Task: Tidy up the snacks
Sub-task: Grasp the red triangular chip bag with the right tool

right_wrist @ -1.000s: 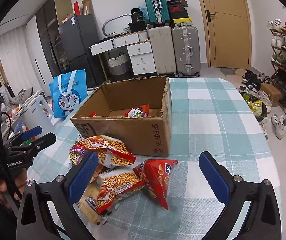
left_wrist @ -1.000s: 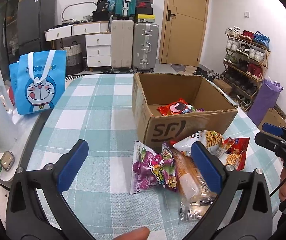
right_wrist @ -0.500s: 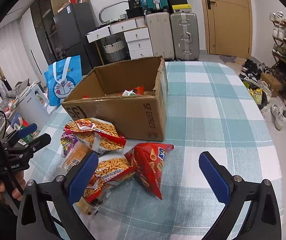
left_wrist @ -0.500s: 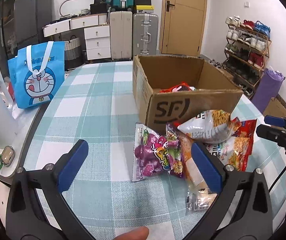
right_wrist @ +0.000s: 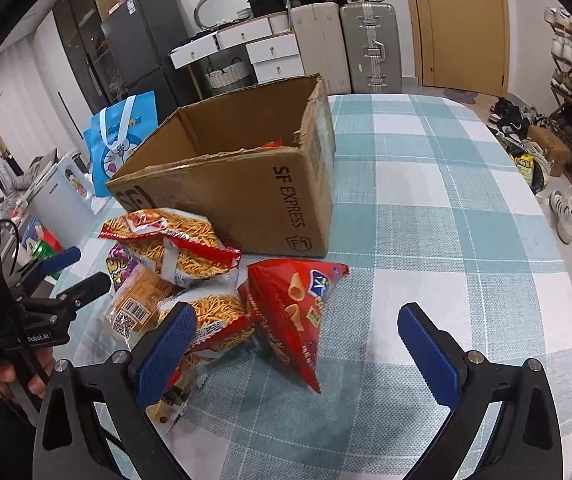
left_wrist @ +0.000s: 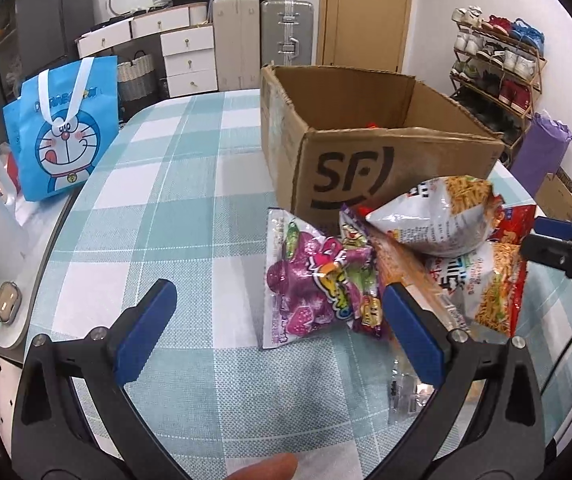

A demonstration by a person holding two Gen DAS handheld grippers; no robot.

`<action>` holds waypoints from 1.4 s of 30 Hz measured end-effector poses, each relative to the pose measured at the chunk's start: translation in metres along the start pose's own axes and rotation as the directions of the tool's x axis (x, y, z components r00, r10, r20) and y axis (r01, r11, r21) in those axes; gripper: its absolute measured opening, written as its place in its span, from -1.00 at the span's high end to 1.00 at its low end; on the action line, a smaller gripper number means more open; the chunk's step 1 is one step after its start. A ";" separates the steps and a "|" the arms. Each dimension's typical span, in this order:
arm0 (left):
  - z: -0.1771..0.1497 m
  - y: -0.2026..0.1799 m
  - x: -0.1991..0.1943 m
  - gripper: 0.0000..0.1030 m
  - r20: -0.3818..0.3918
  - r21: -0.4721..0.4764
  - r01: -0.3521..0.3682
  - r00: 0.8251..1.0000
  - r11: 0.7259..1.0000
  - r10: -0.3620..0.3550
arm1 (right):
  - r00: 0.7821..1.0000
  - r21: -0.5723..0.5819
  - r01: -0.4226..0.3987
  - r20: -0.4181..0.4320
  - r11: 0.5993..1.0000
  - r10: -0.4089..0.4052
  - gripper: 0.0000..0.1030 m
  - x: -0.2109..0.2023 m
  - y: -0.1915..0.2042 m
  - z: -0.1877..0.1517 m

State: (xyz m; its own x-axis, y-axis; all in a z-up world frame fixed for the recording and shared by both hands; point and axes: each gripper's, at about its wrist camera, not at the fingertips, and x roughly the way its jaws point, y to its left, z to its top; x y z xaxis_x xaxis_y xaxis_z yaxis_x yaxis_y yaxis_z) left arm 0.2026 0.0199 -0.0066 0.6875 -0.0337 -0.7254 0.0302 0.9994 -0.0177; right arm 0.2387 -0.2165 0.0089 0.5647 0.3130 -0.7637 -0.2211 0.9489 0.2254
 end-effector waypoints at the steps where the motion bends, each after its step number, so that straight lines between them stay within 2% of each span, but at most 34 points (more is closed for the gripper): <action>1: 0.000 0.002 0.002 -0.99 -0.003 -0.005 0.001 1.000 1.000 -0.001 | 1.000 0.008 0.006 0.003 1.000 -0.006 -0.99 0.000 -0.003 0.000; 11: -0.001 0.014 0.013 -0.99 -0.030 -0.043 0.011 0.999 0.999 -0.012 | 0.999 0.061 0.032 -0.012 0.998 -0.032 -0.99 0.013 -0.020 -0.001; 20: -0.006 -0.006 0.012 -0.99 -0.035 0.010 0.026 0.999 1.000 -0.026 | 1.000 0.119 -0.026 -0.008 0.993 0.027 -0.98 0.025 -0.027 -0.002; 25: -0.005 -0.004 0.010 -0.99 -0.022 -0.011 0.046 0.999 0.999 -0.046 | 0.997 0.140 -0.071 -0.010 0.988 0.073 -0.67 0.033 -0.024 -0.001; 32: -0.005 -0.004 0.001 -0.99 -0.006 -0.027 0.076 0.997 0.997 -0.077 | 0.992 0.156 -0.124 -0.010 0.980 0.127 -0.49 0.041 -0.018 -0.002; 35: -0.005 -0.008 -0.002 -0.99 -0.003 -0.012 0.081 0.997 0.997 -0.081 | 0.987 0.174 -0.155 -0.003 0.972 0.158 -0.30 0.044 -0.019 -0.003; 40: -0.007 -0.014 -0.002 -0.99 -0.001 0.004 0.080 0.997 0.997 -0.080 | 0.985 0.192 -0.169 0.006 0.967 0.171 0.20 0.045 -0.021 -0.004; 42: -0.007 -0.014 -0.002 -0.99 0.000 0.004 0.081 0.997 0.997 -0.081 | 0.986 0.184 -0.163 0.010 0.969 0.164 0.24 0.044 -0.020 -0.005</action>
State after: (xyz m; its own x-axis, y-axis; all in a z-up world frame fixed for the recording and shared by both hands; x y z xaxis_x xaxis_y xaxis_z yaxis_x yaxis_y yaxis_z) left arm 0.1956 0.0065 -0.0096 0.6826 -0.1149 -0.7217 0.0888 0.9933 -0.0742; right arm 0.2644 -0.2221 -0.0324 0.5292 0.4643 -0.7102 -0.1598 0.8765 0.4540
